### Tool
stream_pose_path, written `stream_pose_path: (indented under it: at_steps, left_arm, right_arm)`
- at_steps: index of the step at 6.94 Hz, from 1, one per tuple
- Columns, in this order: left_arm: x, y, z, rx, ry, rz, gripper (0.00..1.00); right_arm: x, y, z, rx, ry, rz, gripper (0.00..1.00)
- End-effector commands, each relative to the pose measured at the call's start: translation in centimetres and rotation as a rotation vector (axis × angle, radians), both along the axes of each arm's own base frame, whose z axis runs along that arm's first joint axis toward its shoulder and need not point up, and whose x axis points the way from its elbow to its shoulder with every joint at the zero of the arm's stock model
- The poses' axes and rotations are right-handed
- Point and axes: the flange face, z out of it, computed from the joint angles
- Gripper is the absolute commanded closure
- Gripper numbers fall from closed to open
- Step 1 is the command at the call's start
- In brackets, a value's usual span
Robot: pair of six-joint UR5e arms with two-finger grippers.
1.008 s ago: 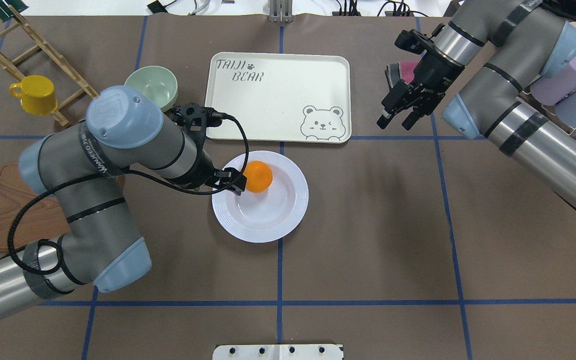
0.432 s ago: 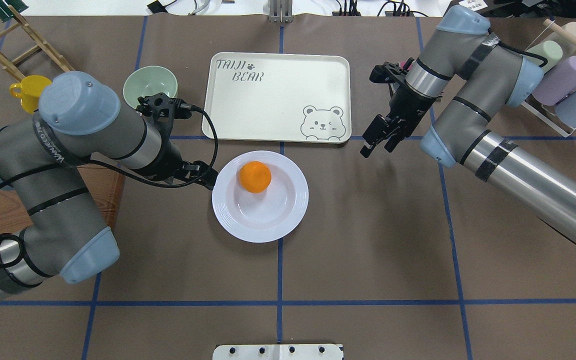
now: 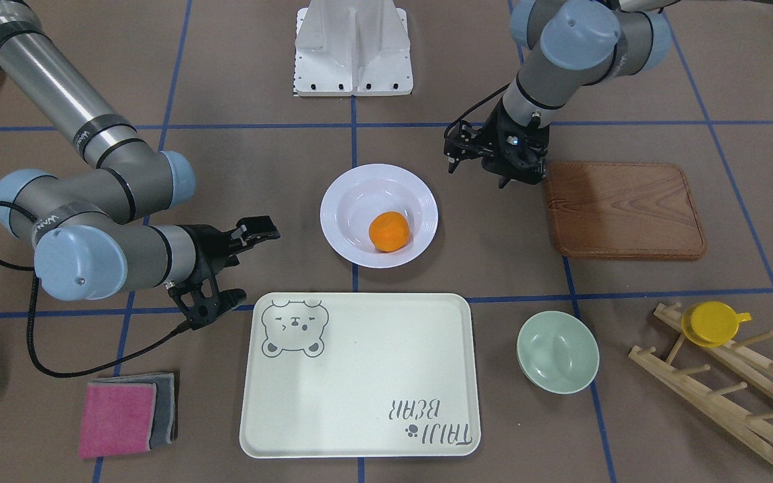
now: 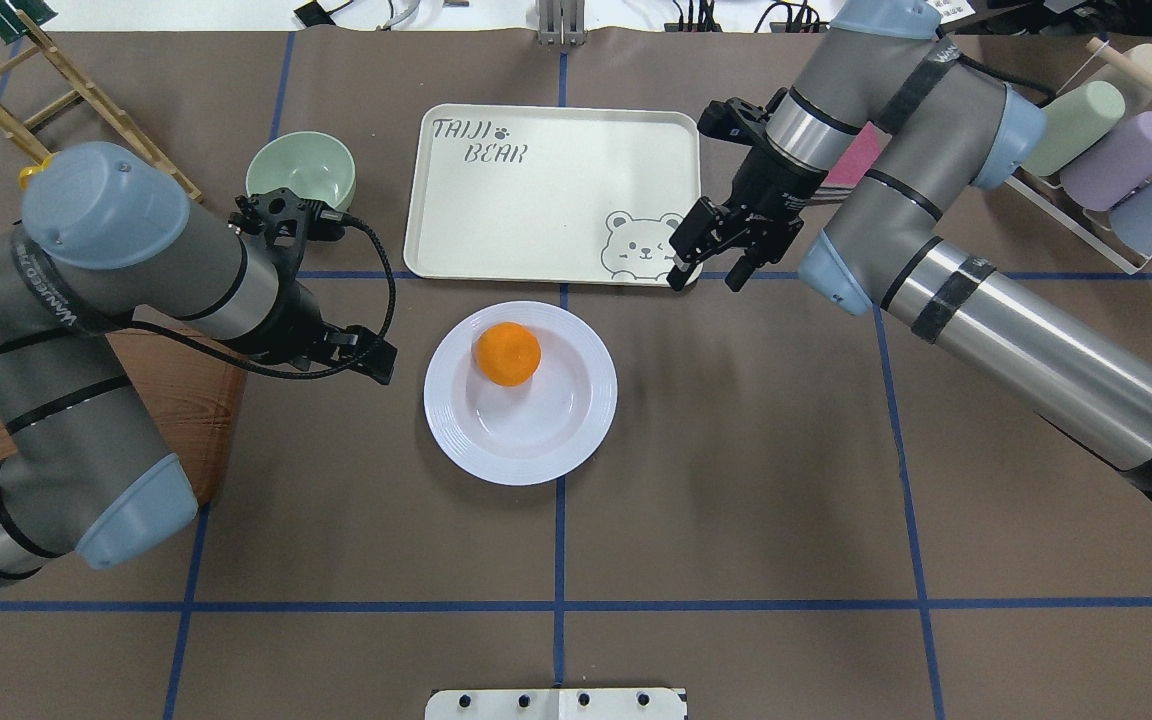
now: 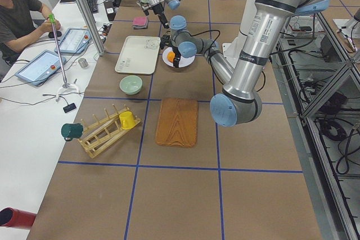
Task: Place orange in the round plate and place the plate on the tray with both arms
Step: 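Open the left gripper and lift away while the right gripper approaches the plate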
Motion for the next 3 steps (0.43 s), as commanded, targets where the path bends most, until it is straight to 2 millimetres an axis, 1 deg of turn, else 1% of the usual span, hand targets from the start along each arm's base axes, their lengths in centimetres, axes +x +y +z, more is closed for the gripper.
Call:
stream_pose_path:
  at_steps: [1, 2, 3]
  left_arm:
    - [-0.6, 0.1, 0.7, -0.004, -0.006, -0.003, 0.01]
    - [-0.6, 0.1, 0.7, -0.005, -0.007, -0.003, 0.01]
    - [-1.1, -0.4, 0.8, -0.009, -0.01, -0.014, 0.01]
  right_arm:
    - [-0.4, 0.0, -1.9, -0.12, 0.041, 0.034, 0.01]
    - [-0.8, 0.4, -1.4, -0.154, 0.059, 0.038, 0.01]
    - [-1.3, 1.1, -0.2, -0.193, 0.087, 0.044, 0.0]
